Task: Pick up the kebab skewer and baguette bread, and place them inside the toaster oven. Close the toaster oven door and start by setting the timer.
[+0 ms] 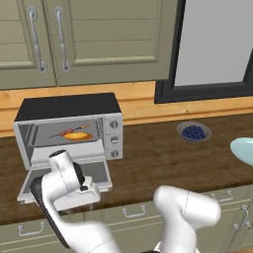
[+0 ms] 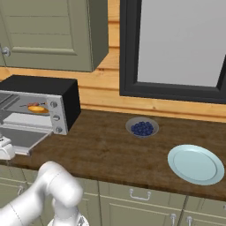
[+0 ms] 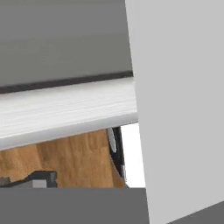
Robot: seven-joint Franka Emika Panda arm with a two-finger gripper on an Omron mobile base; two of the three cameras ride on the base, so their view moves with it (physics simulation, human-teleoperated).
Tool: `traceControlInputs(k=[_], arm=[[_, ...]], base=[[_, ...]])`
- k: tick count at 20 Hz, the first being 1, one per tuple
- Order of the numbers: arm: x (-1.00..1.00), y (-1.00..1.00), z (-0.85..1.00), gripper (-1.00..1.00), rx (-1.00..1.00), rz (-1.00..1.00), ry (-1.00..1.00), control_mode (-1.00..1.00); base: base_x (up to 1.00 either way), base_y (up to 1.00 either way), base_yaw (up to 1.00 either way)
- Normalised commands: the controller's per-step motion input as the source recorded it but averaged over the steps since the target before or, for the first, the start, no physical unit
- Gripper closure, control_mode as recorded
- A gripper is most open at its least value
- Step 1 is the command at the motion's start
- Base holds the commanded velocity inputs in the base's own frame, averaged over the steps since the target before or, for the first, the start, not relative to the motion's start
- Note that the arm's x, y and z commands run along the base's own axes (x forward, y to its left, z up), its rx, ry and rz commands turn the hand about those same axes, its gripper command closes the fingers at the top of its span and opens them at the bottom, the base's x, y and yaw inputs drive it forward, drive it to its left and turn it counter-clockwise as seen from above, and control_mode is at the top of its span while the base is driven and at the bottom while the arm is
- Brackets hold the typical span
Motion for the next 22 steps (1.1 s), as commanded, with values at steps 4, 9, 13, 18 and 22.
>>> traceControlInputs(k=[4,9,13,18,22], arm=[[0.54,-0.08,0.00,-1.00,0.00,0.00,-0.43,-1.00],[0.76,-0.11,0.00,-1.00,0.03,0.00,-0.53,-1.00],[0.96,-0.19,0.02,-1.00,0.07,0.00,-0.53,-1.00],[0.94,-0.33,0.10,-1.00,0.06,0.00,-0.27,-1.00],[1.00,-0.24,0.27,-1.00,0.03,0.00,-0.08,-1.00]], base=[[0.00,0.00,0.00],[0.00,0.00,0.00],[0.00,0.00,0.00],[0.00,0.00,0.00],[0.00,0.00,0.00]])
